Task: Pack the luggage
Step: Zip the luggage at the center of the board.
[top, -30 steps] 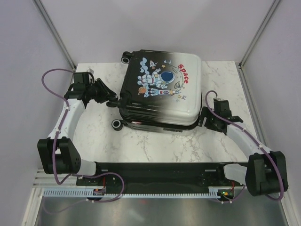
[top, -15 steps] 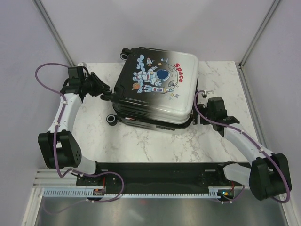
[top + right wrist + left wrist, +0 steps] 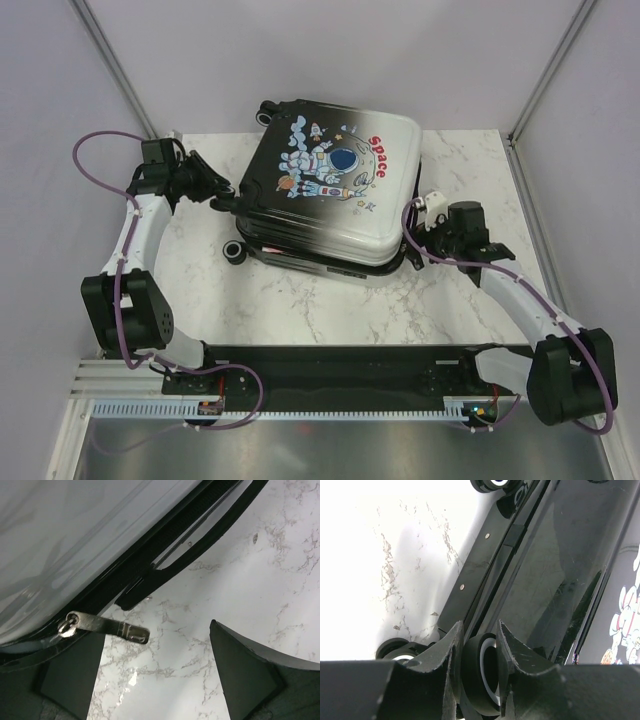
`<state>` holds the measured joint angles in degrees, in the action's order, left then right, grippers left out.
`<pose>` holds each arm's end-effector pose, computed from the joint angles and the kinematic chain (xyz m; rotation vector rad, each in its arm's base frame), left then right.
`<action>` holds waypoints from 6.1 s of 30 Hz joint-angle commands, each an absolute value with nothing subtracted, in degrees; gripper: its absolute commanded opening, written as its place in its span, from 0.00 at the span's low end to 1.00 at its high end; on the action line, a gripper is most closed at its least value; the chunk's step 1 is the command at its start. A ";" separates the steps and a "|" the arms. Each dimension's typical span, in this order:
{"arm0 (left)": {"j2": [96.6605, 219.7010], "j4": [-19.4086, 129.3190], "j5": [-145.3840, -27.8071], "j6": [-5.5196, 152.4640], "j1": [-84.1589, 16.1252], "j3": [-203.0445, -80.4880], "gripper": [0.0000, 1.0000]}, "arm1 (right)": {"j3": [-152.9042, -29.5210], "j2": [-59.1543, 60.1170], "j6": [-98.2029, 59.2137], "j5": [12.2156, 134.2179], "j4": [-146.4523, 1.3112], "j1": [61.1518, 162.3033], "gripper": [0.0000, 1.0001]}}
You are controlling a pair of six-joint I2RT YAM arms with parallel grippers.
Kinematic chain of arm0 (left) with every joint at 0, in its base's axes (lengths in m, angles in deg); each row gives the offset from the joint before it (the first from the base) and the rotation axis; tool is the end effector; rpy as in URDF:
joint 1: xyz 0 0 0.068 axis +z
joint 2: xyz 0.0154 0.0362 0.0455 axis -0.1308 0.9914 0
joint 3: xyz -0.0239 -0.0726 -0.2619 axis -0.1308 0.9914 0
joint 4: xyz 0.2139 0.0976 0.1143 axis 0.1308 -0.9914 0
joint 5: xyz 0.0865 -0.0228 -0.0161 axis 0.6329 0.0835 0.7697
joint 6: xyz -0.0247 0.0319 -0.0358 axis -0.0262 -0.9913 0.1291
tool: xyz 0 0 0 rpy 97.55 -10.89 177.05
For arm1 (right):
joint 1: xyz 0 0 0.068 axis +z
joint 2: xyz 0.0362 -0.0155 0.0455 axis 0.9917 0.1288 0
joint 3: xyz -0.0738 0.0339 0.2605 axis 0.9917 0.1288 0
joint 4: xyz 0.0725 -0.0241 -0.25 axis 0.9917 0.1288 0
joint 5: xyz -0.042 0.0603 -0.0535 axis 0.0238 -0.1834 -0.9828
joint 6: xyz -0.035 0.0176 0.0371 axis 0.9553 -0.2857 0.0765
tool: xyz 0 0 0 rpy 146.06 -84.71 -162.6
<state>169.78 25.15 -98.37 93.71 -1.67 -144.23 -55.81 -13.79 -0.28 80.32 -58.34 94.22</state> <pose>0.3400 0.0224 0.3141 -0.5611 2.2292 -0.6339 0.2365 0.0579 0.2285 -0.6040 2.1996 0.2877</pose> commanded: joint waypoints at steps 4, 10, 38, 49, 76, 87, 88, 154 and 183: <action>168.47 25.17 -109.62 93.53 -3.83 -147.20 0.02 | -58.83 -21.96 7.27 87.28 -47.86 96.58 0.95; 167.33 25.34 -112.26 94.41 -3.91 -148.26 0.02 | -56.80 -27.25 10.78 87.64 -46.01 96.49 0.97; 164.69 24.64 -111.65 93.45 -4.00 -144.75 0.02 | -48.98 -17.32 4.99 93.79 -72.81 96.49 0.82; 163.55 24.46 -111.20 93.53 -3.91 -143.34 0.02 | -46.87 -28.37 5.77 88.79 -69.39 96.75 0.43; 167.23 24.11 -107.51 93.18 -3.30 -146.94 0.02 | -41.67 -28.84 -1.33 80.42 -72.81 98.60 0.57; 175.32 22.53 -108.31 90.81 -2.07 -155.45 0.02 | -43.79 -24.88 1.20 87.27 -75.97 98.42 0.98; 175.93 22.36 -108.39 90.46 -1.81 -156.08 0.02 | -44.05 -24.35 1.21 87.81 -76.15 98.68 0.98; 173.48 21.30 -110.60 92.56 -0.66 -157.40 0.02 | -58.03 -32.61 2.70 84.21 -50.15 111.33 0.00; 158.11 25.70 -96.63 91.78 -0.49 -148.44 0.78 | -58.12 -31.12 -12.68 68.83 -50.58 123.73 0.00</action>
